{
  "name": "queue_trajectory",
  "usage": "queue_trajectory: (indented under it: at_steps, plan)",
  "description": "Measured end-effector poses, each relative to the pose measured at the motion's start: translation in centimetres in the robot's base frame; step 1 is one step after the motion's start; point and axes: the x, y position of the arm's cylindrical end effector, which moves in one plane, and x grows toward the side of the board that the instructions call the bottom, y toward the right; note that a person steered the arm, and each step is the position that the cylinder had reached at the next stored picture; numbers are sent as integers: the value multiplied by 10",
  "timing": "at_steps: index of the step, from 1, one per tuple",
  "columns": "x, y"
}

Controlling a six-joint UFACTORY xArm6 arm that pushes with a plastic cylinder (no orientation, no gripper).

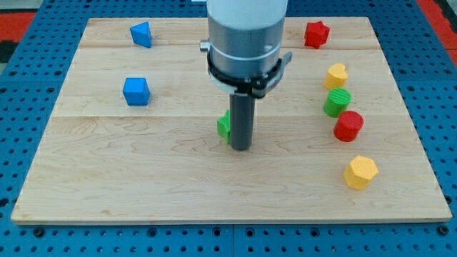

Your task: Move the green star below the red star

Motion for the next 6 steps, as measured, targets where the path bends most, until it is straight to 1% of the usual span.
queue_trajectory:
  at_steps: [1, 2, 3, 4, 5, 6]
  plan:
    - [-41, 27]
    - [-39, 32]
    - [-1, 41]
    - [1, -11]
    - [-16, -42]
    - [-55, -41]
